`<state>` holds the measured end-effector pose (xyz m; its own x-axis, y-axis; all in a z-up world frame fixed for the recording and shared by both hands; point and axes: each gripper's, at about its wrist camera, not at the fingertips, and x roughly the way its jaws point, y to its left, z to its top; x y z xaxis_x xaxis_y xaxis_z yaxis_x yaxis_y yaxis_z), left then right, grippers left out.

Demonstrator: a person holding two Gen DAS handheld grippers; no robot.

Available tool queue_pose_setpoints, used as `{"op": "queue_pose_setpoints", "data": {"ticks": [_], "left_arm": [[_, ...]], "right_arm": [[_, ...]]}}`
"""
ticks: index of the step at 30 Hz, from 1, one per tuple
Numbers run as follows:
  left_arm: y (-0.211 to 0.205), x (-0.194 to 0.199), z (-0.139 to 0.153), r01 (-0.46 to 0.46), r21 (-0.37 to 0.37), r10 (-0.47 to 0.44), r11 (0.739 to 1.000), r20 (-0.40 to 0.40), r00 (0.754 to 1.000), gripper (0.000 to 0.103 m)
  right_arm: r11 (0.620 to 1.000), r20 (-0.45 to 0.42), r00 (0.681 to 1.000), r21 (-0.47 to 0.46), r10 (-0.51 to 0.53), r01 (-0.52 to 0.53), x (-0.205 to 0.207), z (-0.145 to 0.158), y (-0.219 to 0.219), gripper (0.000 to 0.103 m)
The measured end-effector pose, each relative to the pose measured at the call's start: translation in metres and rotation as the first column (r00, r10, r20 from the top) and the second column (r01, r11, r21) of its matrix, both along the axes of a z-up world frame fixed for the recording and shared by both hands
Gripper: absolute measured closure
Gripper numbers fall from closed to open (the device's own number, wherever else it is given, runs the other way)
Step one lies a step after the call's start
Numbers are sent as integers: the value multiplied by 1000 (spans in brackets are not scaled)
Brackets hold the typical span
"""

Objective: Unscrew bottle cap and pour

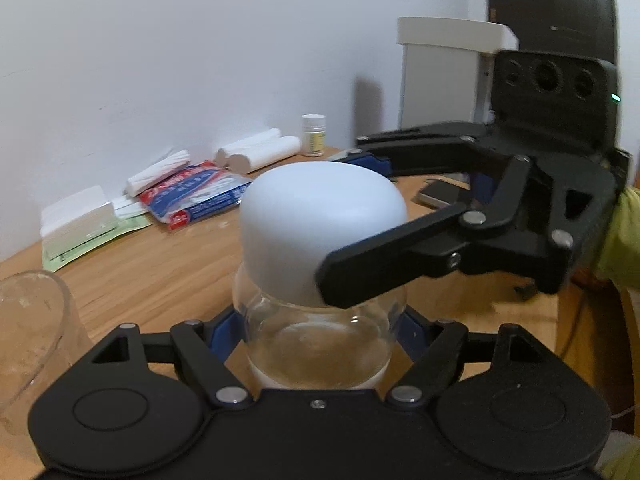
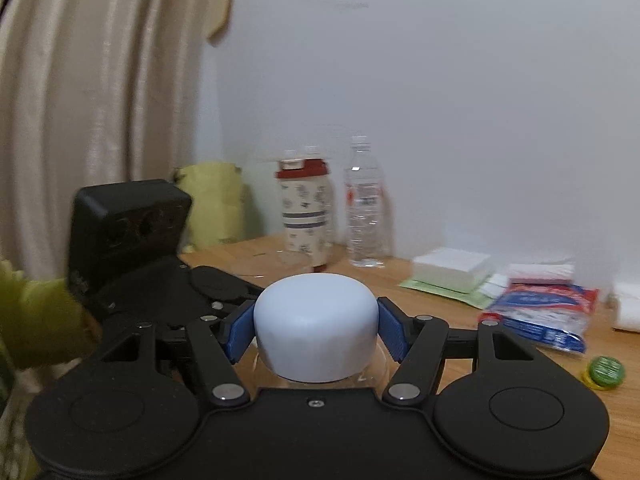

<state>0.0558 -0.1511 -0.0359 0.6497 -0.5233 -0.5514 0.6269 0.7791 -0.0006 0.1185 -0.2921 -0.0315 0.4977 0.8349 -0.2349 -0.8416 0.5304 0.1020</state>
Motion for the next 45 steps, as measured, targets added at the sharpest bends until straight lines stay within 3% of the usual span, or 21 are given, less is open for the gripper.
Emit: {"op": "queue_pose_setpoints", "data": {"ticks": [8,16,20,24,27,32,36,45], "left_arm": [[1,0,-1,30,8,-30,1000,-6,1000,24],[-2,2,-1,6,18,-6,1000,-6,1000,24],[-6,-1,-1,-52,28,52,998,8,999,22],[-20,-11,-2,-177,68,171,982,86,981,22],[-26,-11,-2,-257,54,252,965,84,964,22],[-31,-6,-3,-333,28,331,943,58,942,23],[-31,-2,-3,-372,5,371,928,29,928,24],[-37,-3,-3,-396,10,395,918,38,918,24]], "right_arm": [[993,17,993,-32,115,-114,7,3,-2,34],[994,29,995,-50,96,-94,2,5,1,34],[998,39,999,-60,7,-4,-4,5,5,21],[998,-2,998,0,-67,67,-12,6,7,21],[985,-49,987,71,-152,155,-16,5,4,22],[952,-54,955,77,-293,297,-24,11,9,21],[945,-149,938,41,-314,323,-14,19,15,21],[947,-163,934,-25,-319,319,-9,18,34,25]]}}
